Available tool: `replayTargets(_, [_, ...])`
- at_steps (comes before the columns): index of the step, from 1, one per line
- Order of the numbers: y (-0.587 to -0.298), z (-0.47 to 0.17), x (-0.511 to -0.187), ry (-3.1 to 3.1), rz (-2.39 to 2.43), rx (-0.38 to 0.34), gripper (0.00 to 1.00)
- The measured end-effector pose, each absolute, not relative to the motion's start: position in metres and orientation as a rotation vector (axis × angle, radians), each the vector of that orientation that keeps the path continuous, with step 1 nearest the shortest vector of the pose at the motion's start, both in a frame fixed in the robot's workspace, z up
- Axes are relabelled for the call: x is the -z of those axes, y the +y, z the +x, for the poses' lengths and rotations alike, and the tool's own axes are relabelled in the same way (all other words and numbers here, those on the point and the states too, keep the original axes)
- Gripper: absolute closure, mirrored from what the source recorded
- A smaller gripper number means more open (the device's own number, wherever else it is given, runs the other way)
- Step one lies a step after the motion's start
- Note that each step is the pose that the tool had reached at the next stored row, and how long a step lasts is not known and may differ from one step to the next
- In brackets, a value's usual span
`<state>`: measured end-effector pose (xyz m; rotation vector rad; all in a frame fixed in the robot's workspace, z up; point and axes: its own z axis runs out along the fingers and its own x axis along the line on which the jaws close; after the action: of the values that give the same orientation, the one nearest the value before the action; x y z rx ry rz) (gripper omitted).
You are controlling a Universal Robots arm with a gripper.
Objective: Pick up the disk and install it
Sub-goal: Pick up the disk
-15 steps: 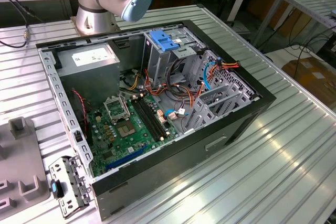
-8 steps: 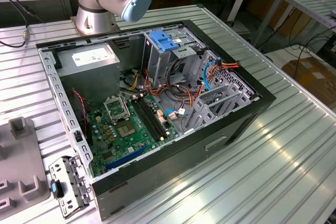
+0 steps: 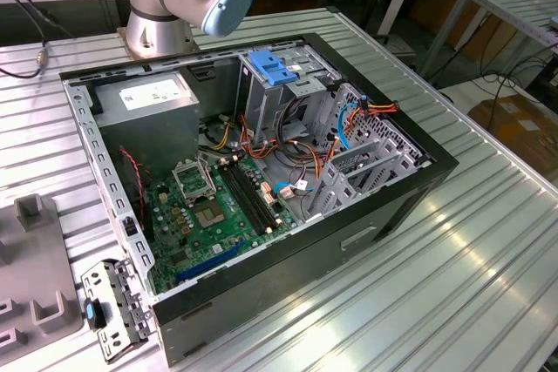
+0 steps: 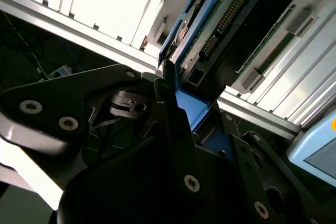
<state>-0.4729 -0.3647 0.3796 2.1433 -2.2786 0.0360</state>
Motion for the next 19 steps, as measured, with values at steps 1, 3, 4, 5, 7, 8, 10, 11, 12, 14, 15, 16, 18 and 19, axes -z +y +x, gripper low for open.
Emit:
replayTargets(1, [-0.365, -0.473, -0.380, -2.279, 2.143, -0.036, 0.63])
replayTargets(3, [-0.365, -0.473, -0.382, -2.279, 2.143, -0.036, 0.63])
replayTargets(4, [-0.365, -0.473, -0.382, -2.279, 2.143, -0.036, 0.63])
replayTargets(5, [-0.365, -0.473, -0.383, -2.278, 2.143, -0.036, 0.63])
replayTargets(7, [-0.365, -0.473, -0.383, -2.278, 2.143, -0.035, 0.63])
replayTargets(8, [-0.365, -0.473, -0.384, -2.278, 2.143, -0.035, 0.63])
replayTargets(10, [-0.365, -0.473, -0.385, -2.278, 2.143, -0.035, 0.63])
replayTargets(11, [-0.365, -0.473, -0.385, -2.278, 2.143, -0.035, 0.63])
replayTargets(12, [-0.365, -0.473, -0.386, -2.278, 2.143, -0.035, 0.63])
replayTargets(14, [-0.365, -0.473, -0.387, -2.278, 2.143, -0.035, 0.63])
replayTargets(15, [-0.365, -0.473, -0.388, -2.278, 2.143, -0.035, 0.63])
replayTargets(16, [-0.365, -0.473, -0.389, -2.278, 2.143, -0.035, 0.63])
replayTargets(18, [-0.365, -0.473, -0.390, -2.278, 2.143, -0.034, 0.63])
replayTargets(19, [-0.365, -0.473, -0.391, -2.278, 2.143, -0.034, 0.63])
